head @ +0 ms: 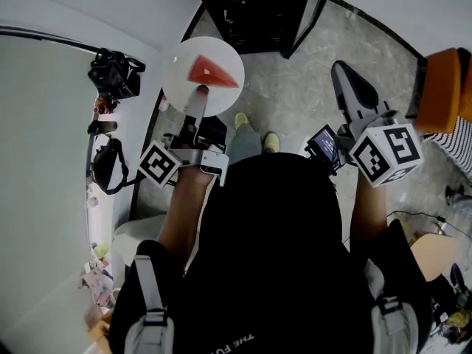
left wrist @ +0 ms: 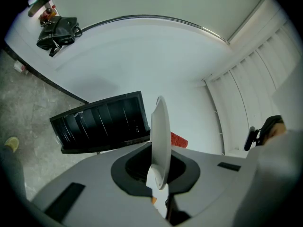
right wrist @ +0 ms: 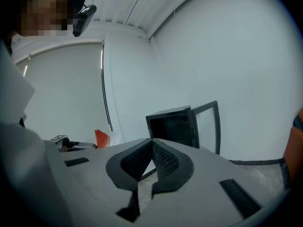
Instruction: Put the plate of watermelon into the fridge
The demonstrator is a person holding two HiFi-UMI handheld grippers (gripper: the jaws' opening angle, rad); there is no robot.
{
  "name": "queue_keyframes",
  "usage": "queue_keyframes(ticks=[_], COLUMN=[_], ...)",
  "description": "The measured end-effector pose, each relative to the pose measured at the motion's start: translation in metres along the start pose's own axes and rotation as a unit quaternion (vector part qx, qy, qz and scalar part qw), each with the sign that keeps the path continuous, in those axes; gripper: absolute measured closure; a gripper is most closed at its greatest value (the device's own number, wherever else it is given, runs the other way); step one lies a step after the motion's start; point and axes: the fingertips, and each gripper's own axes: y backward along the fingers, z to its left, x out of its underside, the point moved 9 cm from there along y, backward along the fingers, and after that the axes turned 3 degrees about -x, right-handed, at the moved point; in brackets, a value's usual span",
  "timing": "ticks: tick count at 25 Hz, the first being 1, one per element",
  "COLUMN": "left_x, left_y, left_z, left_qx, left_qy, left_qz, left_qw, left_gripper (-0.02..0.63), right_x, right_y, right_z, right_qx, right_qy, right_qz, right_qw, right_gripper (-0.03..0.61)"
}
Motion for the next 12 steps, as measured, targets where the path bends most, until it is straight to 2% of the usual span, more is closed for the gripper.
queue_keyframes(ticks=[12], left_x=[-0.01], left_y=[-0.015], left_z=[-0.001], left_qx=[-0.002], left_qy=[0.01], left_qz=[0.003], left_qw=[0.9999], left_gripper=[0.594], right_x=[-0.013], right_y=[-0.015], right_z=[0.001], right_qx=[0.0], right_qy=[0.007], right_qz=[0.009], right_qw=[1.0], right_gripper=[0.569])
